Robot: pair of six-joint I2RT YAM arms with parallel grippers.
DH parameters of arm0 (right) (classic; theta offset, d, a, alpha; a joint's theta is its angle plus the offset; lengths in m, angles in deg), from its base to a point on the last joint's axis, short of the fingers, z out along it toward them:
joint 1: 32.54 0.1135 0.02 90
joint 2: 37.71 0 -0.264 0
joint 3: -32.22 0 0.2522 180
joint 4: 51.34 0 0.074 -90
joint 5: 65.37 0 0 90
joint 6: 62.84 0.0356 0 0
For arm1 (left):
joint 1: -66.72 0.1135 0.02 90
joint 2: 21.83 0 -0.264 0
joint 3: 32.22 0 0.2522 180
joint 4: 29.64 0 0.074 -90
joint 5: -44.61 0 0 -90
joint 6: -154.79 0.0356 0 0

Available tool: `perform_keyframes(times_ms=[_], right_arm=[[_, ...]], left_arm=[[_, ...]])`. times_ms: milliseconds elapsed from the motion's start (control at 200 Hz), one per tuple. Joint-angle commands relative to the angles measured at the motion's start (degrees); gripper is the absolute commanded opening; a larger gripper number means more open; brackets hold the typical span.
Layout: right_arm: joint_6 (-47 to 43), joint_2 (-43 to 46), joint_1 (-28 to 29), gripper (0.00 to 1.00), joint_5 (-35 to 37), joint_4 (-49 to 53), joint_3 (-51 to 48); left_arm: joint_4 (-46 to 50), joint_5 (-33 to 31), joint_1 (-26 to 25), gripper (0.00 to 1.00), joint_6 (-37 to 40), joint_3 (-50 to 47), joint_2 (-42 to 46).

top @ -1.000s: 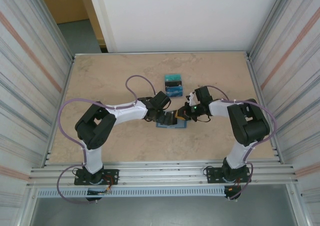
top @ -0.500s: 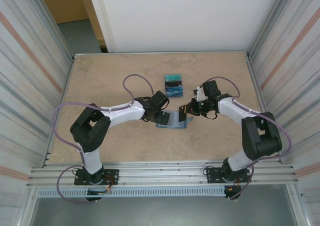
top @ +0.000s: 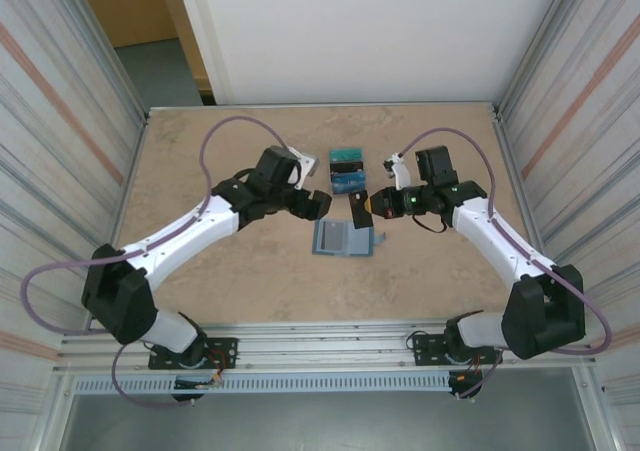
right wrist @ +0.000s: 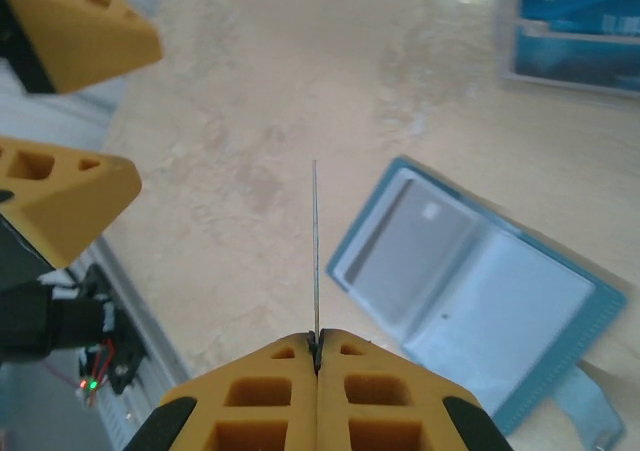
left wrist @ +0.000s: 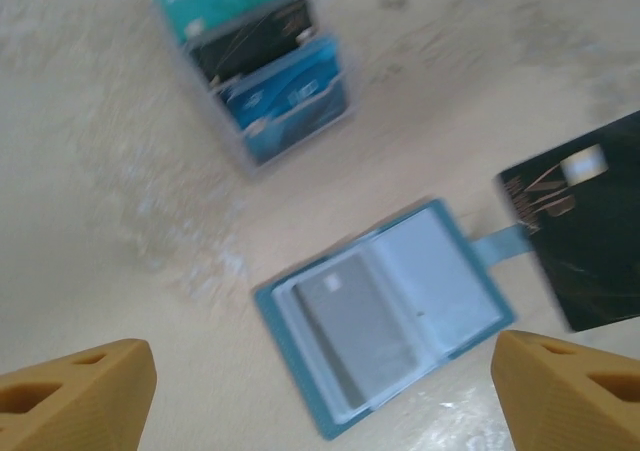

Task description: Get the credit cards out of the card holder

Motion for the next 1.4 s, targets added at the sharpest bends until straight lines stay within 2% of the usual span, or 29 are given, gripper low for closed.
perform_keyframes(times_ms=[0,160,301,366,436,661,812,867,907,1062,1112,1238,1398], right_arm=[[-5.19,2.44,1.39,0.0,-6.81,0.56,2.04],[-7.79,3.04,3.97,0.0,-11.51,-0.18,3.61],[-10.83,2.6,5.78,0.0,-12.74,2.58,5.86],[-11.51,2.34,6.06,0.0,-12.97,3.44,6.59],[-11.93,2.16,6.06,0.0,-13.55,3.72,7.01],[-13.71,1.76,6.14,0.0,-14.11,5.3,8.97],[-13.45,1.93,6.06,0.0,-12.99,4.96,9.54],[-12.87,2.53,6.06,0.08,-11.82,3.85,8.9],[-11.94,3.4,5.99,0.2,-10.56,2.29,7.97],[-5.91,9.2,5.07,0.41,-4.81,-7.5,1.26],[-2.61,11.66,4.91,0.49,-1.56,-11.83,-1.42],[5.92,17.11,4.83,0.54,4.8,-23.78,-8.91],[20.13,18.5,5.03,0.57,8.37,-40.58,-18.39]], left_arm=[[-3.16,12.45,0.42,0.87,8.63,0.64,2.16],[-3.01,19.53,0.5,0.83,14.18,1.11,2.13],[-2.41,24.65,1.66,0.81,15.16,1.92,1.27],[-1.94,28.25,2.09,0.77,16.07,2.49,0.81],[-0.97,30.24,2.09,0.67,17.17,3.0,0.36],[1.49,34.46,2.09,0.23,19.15,3.93,-0.38],[0.88,33.41,2.15,0.07,17.91,3.67,-0.28],[0.4,33.25,2.18,0.04,17.28,3.36,0.02],[-0.63,32.86,2.26,0.0,16.32,2.79,0.44],[-8.81,31.09,2.95,0.0,9.93,-2.31,4.34],[-13.01,28.28,3.2,0.0,6.42,-4.96,6.45],[-23.51,20.1,4.53,0.0,-3.56,-12.51,11.9],[-37.95,16.67,6.39,0.0,-14.84,-21.78,17.77]])
